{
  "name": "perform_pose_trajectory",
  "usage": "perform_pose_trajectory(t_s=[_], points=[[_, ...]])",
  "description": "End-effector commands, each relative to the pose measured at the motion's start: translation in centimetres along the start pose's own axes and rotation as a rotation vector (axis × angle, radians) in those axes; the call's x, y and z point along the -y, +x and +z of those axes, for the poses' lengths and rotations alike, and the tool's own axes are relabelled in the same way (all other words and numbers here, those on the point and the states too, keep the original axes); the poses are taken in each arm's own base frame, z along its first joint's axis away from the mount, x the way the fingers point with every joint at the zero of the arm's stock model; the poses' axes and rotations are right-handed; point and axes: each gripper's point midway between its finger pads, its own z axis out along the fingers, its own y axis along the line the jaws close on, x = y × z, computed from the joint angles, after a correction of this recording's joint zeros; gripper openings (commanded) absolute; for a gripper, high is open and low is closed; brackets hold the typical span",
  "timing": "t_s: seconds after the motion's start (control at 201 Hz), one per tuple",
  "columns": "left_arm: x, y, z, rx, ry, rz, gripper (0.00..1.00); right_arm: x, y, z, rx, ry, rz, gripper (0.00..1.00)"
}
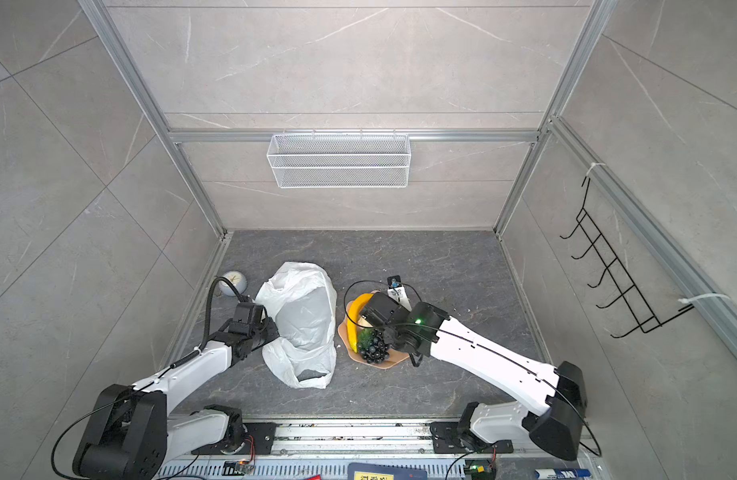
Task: Take the fake fruits out of the plastic bag
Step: 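Release the bag rim and raise the left gripper away while the right gripper withdraws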
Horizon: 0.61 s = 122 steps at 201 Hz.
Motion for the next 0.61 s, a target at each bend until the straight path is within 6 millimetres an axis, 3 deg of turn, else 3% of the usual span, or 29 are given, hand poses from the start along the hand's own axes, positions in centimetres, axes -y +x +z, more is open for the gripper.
perform_pose_trajectory(t_s=[0.0, 0.08, 0.269, 0.403, 0.533, 0.602], points=[[3.1, -3.8, -1.2, 0.056, 0.07, -0.01, 0.19, 1.4, -1.0, -1.8, 0.104, -0.037, 0.053, 0.66], [5.0, -6.4, -1.3, 0.076, 0.092, 0.026, 0.2, 2.1, -1.2, -2.7, 0.168, -0.087, 0.11, 0.67], [12.5, -12.4, -0.5, 0.019, 0.225, 0.157, 0.21, 4.8, -0.1, -3.0, 0.25, -0.051, 0.182, 0.74], [18.2, -14.7, 1.0, -0.043, 0.318, 0.244, 0.18, 5.4, 0.5, -3.4, 0.276, -0.087, 0.228, 0.75], [23.3, -16.5, 2.2, 0.012, 0.351, 0.311, 0.18, 5.7, 1.5, -3.2, 0.271, -0.093, 0.258, 0.75], [25.2, -17.5, 3.3, 0.022, 0.37, 0.292, 0.18, 5.7, 2.0, -2.8, 0.258, -0.095, 0.263, 0.75]])
